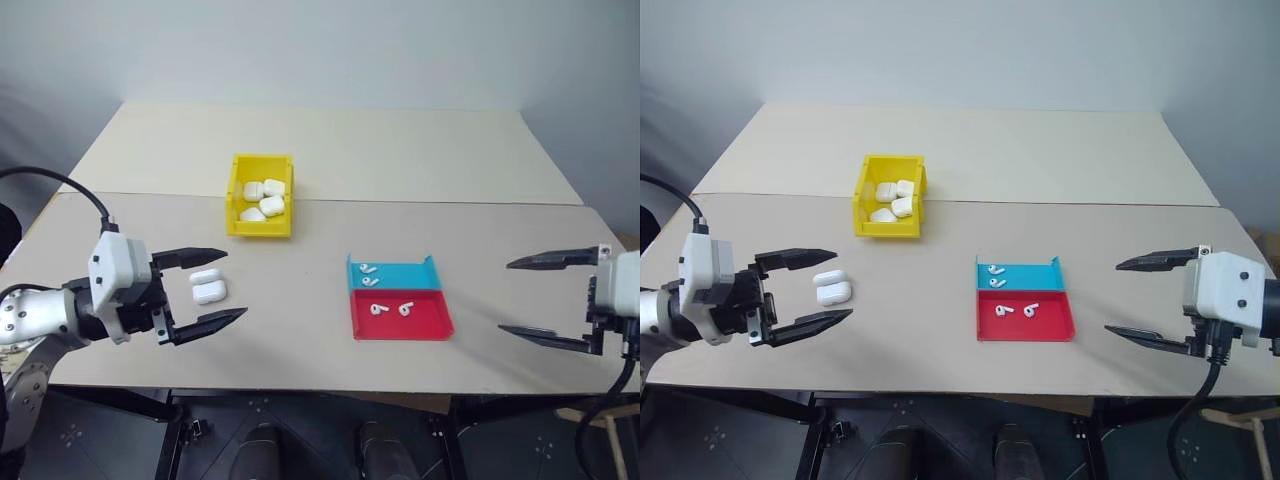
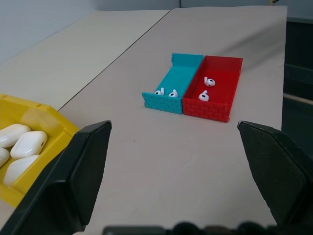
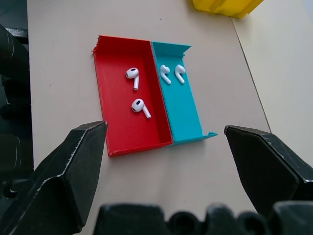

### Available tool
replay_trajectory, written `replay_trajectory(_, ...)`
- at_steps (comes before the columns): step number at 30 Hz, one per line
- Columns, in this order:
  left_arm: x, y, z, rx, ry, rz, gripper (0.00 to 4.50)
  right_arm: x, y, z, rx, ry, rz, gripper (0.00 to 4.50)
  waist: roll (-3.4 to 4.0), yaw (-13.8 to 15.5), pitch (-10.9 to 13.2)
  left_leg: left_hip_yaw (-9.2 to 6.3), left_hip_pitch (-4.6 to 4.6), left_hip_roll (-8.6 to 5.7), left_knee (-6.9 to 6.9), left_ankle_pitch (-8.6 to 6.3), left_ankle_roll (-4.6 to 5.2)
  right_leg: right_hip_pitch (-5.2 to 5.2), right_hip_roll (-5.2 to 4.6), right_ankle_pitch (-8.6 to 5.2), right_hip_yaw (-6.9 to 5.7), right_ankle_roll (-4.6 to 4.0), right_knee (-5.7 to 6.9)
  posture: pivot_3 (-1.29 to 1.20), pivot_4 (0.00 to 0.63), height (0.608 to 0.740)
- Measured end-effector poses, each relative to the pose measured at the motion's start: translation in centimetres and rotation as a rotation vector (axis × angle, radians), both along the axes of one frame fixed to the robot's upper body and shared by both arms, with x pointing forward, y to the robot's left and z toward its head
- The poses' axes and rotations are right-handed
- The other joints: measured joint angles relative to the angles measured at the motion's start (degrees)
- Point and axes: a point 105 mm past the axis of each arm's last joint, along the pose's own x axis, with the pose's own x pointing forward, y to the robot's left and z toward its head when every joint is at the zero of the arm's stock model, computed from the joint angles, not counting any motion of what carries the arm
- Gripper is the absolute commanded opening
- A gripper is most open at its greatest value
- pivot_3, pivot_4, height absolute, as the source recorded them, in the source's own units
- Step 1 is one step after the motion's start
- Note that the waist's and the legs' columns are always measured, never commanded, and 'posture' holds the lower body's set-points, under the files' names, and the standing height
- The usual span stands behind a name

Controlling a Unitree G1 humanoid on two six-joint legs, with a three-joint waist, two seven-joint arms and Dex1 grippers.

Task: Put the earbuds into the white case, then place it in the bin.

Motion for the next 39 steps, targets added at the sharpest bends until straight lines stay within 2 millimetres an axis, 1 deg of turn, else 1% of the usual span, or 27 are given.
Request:
replay_trajectory(3, 0.1, 0.0, 0.0, -0.001, -0.003, 0.011, 4.50, 0.1, -0.1, 0.1, 0.002, -0.006, -0.003, 4.46, 0.00, 0.1, 0.0, 0.00, -0.01, 0.00, 0.00, 0.00, 0.00, -0.01, 0.00, 0.00, 0.00, 0.00, -0.01, 0.00, 0.150, 0.740)
replay_trajectory(6, 0.7, 0.0, 0.4, -0.014, -0.032, 0.070, 4.50, 0.2, -0.1, 0.0, -0.003, -0.013, 0.000, 4.46, -0.01, 0.1, 0.0, -0.01, 0.00, 0.00, 0.00, 0.00, 0.00, 0.01, 0.00, 0.00, 0.00, 0.00, 0.00, 0.00, 0.150, 0.740)
replay_trajectory(9, 1.0, 0.2, 0.3, 0.011, -0.041, 0.109, 4.50, 0.2, -0.2, -0.1, -0.004, -0.007, -0.004, 4.46, -0.02, 0.1, 0.0, 0.00, 0.00, 0.00, 0.00, 0.00, 0.00, 0.00, 0.00, 0.00, 0.00, 0.00, 0.00, 0.00, 0.150, 0.740)
replay_trajectory(15, 1.1, 0.0, -0.2, 0.046, -0.049, 0.146, 4.50, 0.5, -0.2, -0.4, -0.004, 0.001, -0.008, 4.46, -0.02, 0.1, 0.0, 0.00, 0.01, 0.00, 0.00, 0.00, 0.00, 0.01, 0.00, 0.00, 0.00, 0.00, 0.00, 0.00, 0.150, 0.740)
replay_trajectory(18, 1.9, 0.2, -0.3, 0.072, -0.053, 0.237, 4.50, 0.8, -0.2, -0.2, -0.004, -0.015, -0.007, 4.46, -0.02, 0.1, 0.0, -0.01, 0.02, 0.00, 0.00, 0.00, 0.00, 0.02, 0.00, 0.00, 0.00, 0.00, 0.01, 0.00, 0.150, 0.740)
replay_trajectory(21, 2.6, 0.4, 0.2, 0.106, -0.074, 0.356, 4.50, 1.1, -0.2, -0.3, -0.011, -0.016, -0.007, 4.46, -0.03, 0.1, 0.0, -0.01, -0.01, 0.00, 0.00, 0.00, 0.00, 0.01, 0.00, 0.00, 0.00, 0.00, 0.00, 0.00, 0.150, 0.740)
replay_trajectory(23, 2.7, 0.2, 0.7, 0.134, -0.101, 0.442, 4.50, 1.2, -0.1, -0.3, -0.010, -0.017, -0.003, 4.46, -0.03, 0.1, 0.0, -0.01, -0.02, -0.01, 0.00, 0.00, 0.00, -0.01, -0.01, 0.00, 0.01, 0.01, 0.00, 0.00, 0.150, 0.740)
replay_trajectory(26, 3.0, -0.7, 1.5, 0.140, -0.128, 0.577, 4.50, 1.3, -0.2, -0.2, -0.008, -0.022, -0.007, 4.46, -0.03, 0.3, 0.0, -0.05, 0.03, -0.03, 0.01, 0.00, 0.00, 0.08, -0.02, 0.01, -0.01, 0.02, 0.02, 0.00, 0.150, 0.740)
replay_trajectory(28, 3.7, -1.5, 1.5, 0.089, -0.088, 0.677, 4.50, 1.4, -0.1, -0.3, -0.008, -0.018, -0.010, 4.46, -0.06, 0.5, 0.0, -0.12, 0.11, -0.05, 0.08, 0.00, 0.00, 0.25, 0.00, 0.02, -0.06, 0.04, 0.02, 0.00, 0.150, 0.740)
replay_trajectory(30, 4.6, -2.0, 0.7, 0.053, 0.007, 0.767, 4.50, 1.4, -0.1, -0.3, -0.007, -0.021, -0.011, 4.46, -0.11, 0.4, -0.1, -0.15, 0.24, -0.07, 0.11, 0.00, 0.00, 0.45, -0.01, 0.02, -0.08, 0.06, -0.01, 0.00, 0.150, 0.740)
replay_trajectory(32, 5.5, -1.9, -1.2, 0.023, 0.138, 0.859, 4.50, 1.5, 0.1, -0.4, -0.005, -0.017, -0.008, 4.46, -0.17, 0.0, -0.1, -0.18, 0.38, -0.08, 0.10, -0.01, 0.01, 0.56, -0.01, 0.02, -0.06, 0.06, -0.05, 0.00, 0.150, 0.740)
replay_trajectory(35, 6.2, -1.8, -3.3, 0.028, 0.273, 0.911, 4.50, 1.8, 0.2, -0.7, -0.004, -0.009, -0.008, 4.46, -0.20, -0.7, -0.1, -0.18, 0.44, -0.06, 0.09, -0.02, 0.01, 0.56, -0.01, 0.01, -0.02, 0.05, 0.01, 0.00, 0.150, 0.740)
replay_trajectory(37, 6.6, -2.0, -3.9, -0.011, 0.331, 0.937, 4.50, 2.0, 0.3, -0.6, -0.003, -0.014, -0.007, 4.46, -0.21, -0.7, -0.1, -0.18, 0.50, -0.06, 0.09, -0.02, 0.01, 0.63, -0.04, 0.02, -0.01, 0.05, 0.01, 0.00, 0.150, 0.740)
replay_trajectory(38, 7.2, -2.2, -3.9, -0.079, 0.370, 0.990, 4.50, 2.1, 0.3, -0.6, -0.004, -0.013, -0.006, 4.46, -0.21, -0.5, -0.1, -0.18, 0.60, -0.09, 0.10, -0.02, 0.01, 0.77, -0.08, 0.02, -0.02, 0.05, 0.00, 0.00, 0.150, 0.740)
replay_trajectory(39, 7.5, -2.9, -3.9, -0.126, 0.402, 1.011, 4.50, 2.3, 0.5, -0.7, -0.003, -0.011, -0.004, 4.46, -0.36, -0.1, 0.0, -0.19, 0.62, -0.11, 0.11, -0.02, 0.01, 0.79, -0.09, 0.03, -0.03, 0.06, -0.01, 0.00, 0.150, 0.740)
